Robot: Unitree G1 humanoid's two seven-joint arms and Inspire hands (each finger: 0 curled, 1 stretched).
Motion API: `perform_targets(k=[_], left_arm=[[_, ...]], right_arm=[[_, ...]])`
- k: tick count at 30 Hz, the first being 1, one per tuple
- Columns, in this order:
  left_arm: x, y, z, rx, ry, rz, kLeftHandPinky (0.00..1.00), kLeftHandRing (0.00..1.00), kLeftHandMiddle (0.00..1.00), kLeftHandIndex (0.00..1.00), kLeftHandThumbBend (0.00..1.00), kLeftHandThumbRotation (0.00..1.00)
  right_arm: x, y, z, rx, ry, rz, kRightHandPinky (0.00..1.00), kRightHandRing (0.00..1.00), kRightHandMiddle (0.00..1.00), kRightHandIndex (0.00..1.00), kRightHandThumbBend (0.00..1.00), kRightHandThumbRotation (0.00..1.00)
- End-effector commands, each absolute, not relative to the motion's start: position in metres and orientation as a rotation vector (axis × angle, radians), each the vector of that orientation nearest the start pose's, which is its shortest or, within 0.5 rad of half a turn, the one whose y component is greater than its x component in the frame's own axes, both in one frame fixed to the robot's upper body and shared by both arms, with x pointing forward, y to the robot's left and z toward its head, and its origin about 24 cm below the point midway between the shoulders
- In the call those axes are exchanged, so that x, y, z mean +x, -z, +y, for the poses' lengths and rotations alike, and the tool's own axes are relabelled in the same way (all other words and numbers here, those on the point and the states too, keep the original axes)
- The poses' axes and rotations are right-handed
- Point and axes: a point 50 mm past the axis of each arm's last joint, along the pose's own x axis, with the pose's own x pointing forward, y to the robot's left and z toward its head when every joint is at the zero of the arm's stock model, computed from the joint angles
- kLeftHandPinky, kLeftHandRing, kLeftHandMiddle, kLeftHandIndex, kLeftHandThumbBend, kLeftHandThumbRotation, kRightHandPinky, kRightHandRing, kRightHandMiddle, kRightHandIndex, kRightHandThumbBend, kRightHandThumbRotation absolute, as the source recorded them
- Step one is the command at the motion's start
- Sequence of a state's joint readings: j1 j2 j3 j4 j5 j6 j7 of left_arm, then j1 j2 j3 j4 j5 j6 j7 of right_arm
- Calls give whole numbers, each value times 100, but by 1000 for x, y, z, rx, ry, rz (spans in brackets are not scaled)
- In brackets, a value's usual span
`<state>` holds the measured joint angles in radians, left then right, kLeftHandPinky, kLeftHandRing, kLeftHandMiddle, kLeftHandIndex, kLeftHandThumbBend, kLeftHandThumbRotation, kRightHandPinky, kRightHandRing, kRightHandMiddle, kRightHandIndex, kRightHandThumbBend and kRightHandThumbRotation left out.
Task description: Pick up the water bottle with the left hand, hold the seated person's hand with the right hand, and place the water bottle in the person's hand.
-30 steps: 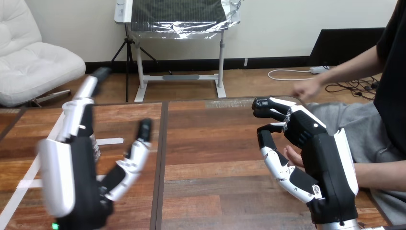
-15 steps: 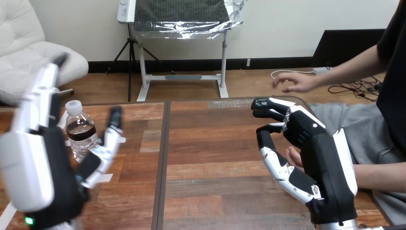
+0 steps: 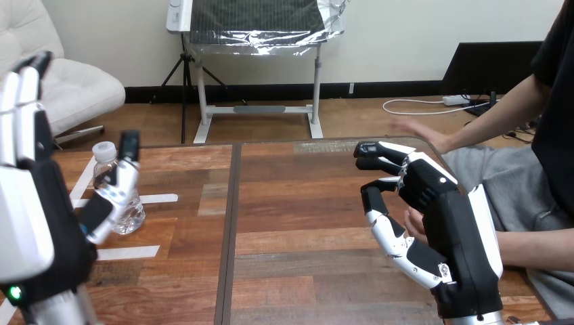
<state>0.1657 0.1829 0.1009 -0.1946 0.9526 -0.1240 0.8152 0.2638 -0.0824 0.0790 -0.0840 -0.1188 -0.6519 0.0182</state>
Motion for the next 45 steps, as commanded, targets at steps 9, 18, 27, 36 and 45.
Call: perform_targets(k=[9, 18, 27, 36, 45], left_arm=[[235, -103, 234, 1177, -762, -522, 79, 85, 90, 90, 53, 67], [258, -100, 247, 1249, -701, -461, 84, 84, 89, 87, 52, 65], [290, -93, 258, 1306, -580, -358, 84, 84, 88, 84, 52, 56], [305, -89, 258, 1344, -520, -314, 83, 84, 86, 82, 53, 63], [317, -86, 257, 1366, -487, -285, 82, 83, 86, 82, 53, 61]], right_arm=[[199, -78, -143, -170, -122, -578, 56, 71, 76, 69, 27, 13], [199, -78, -142, -166, -128, -577, 56, 71, 76, 69, 27, 13], [200, -78, -142, -174, -127, -578, 57, 72, 76, 69, 27, 12], [200, -79, -143, -184, -125, -577, 56, 71, 75, 68, 28, 12], [201, -79, -144, -189, -132, -580, 56, 71, 75, 68, 28, 12]])
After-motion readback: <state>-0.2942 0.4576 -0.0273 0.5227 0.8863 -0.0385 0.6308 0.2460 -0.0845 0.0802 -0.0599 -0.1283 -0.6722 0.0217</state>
